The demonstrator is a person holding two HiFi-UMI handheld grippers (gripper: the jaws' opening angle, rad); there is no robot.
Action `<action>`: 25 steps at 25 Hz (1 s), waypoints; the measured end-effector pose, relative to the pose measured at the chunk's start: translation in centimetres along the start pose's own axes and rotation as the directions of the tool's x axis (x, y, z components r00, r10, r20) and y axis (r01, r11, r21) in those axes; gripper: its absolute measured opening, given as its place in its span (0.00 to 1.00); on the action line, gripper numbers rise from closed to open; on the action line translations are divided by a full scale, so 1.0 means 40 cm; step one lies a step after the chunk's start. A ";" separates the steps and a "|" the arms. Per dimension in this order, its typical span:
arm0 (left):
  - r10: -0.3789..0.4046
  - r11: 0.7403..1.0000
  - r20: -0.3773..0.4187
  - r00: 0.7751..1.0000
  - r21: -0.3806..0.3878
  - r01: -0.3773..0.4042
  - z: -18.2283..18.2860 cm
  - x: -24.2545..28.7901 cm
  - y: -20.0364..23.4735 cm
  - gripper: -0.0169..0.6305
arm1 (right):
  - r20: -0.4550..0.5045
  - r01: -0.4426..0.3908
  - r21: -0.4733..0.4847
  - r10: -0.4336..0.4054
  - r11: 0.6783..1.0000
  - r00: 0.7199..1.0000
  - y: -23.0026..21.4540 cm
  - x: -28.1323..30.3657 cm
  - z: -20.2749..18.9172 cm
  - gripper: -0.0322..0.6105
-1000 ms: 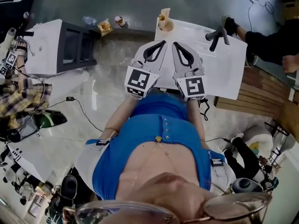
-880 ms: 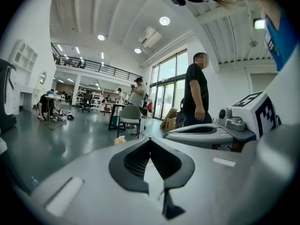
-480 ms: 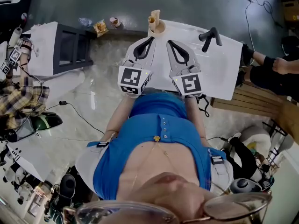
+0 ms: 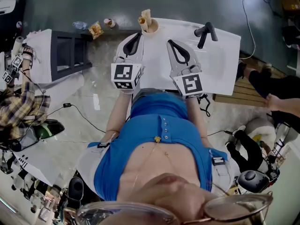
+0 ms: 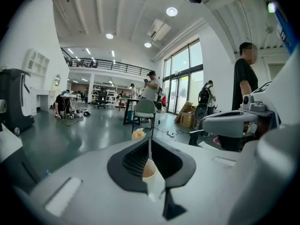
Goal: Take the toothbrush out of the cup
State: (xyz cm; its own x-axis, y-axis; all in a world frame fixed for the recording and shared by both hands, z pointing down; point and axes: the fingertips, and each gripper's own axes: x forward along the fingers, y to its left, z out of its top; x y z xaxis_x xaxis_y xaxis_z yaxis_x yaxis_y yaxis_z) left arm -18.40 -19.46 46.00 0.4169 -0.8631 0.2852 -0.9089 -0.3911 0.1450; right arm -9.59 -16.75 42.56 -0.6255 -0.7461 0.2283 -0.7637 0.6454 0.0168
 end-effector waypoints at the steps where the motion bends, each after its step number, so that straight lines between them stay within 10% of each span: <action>1: 0.001 1.000 -0.007 1.000 0.001 0.000 -0.006 0.006 0.006 0.06 | -0.005 0.010 0.003 -0.010 1.000 1.000 -0.005 -0.004 -0.005 0.05; 25: 0.004 0.998 -0.057 0.998 0.059 -0.001 -0.037 0.156 0.046 0.28 | -0.081 0.193 0.022 -0.190 0.981 0.978 -0.098 -0.133 -0.073 0.05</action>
State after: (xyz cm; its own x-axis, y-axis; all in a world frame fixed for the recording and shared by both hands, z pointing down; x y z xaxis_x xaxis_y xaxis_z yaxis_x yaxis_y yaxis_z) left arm -17.45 -25.11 49.47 0.4130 -0.8451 0.3395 -0.9085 -0.4083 0.0889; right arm -2.79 -14.85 44.11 -0.4538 -0.8396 0.2986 -0.8731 0.4860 0.0394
